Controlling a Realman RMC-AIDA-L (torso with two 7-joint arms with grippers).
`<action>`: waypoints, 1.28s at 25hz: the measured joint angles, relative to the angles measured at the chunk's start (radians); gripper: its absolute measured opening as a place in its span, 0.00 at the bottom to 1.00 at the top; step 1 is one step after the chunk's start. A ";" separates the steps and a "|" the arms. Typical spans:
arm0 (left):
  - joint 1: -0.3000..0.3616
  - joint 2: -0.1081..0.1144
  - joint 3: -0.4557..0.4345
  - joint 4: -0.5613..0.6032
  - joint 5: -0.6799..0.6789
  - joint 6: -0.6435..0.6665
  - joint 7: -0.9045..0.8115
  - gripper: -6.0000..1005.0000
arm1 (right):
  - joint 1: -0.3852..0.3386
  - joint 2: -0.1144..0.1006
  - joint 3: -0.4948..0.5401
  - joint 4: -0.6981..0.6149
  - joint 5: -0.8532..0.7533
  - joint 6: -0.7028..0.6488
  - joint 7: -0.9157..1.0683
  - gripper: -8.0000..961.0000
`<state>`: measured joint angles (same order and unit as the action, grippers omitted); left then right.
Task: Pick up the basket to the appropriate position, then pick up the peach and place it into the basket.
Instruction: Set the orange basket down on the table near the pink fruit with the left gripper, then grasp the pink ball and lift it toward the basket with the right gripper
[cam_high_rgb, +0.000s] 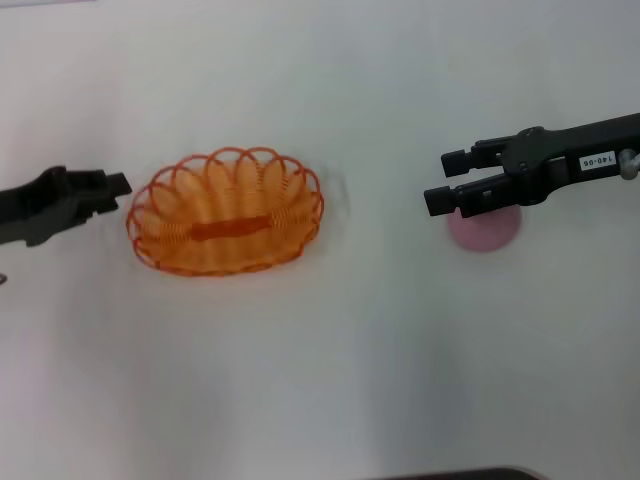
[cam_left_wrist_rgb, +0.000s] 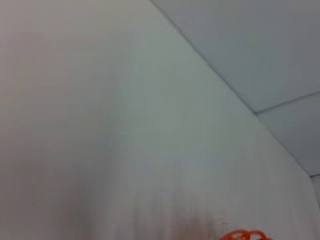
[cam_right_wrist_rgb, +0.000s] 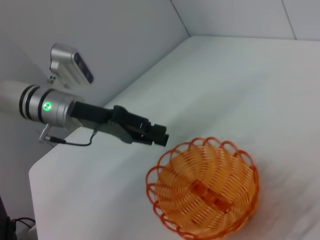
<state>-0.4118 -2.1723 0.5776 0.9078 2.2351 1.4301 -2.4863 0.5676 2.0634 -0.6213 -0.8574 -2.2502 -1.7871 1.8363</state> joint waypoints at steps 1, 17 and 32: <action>0.006 0.000 -0.003 -0.001 0.002 0.007 0.000 0.16 | 0.000 0.000 0.000 0.000 0.000 0.000 0.001 0.98; 0.030 0.015 -0.136 0.089 -0.133 0.260 0.489 0.68 | 0.022 -0.028 0.020 -0.028 0.018 -0.004 0.059 0.96; 0.054 0.010 0.013 0.250 -0.035 0.477 0.759 0.86 | 0.153 -0.097 -0.065 -0.288 -0.287 -0.124 0.301 0.90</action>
<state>-0.3580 -2.1627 0.5908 1.1578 2.1997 1.9067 -1.7277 0.7209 1.9665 -0.6866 -1.1458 -2.5374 -1.9113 2.1369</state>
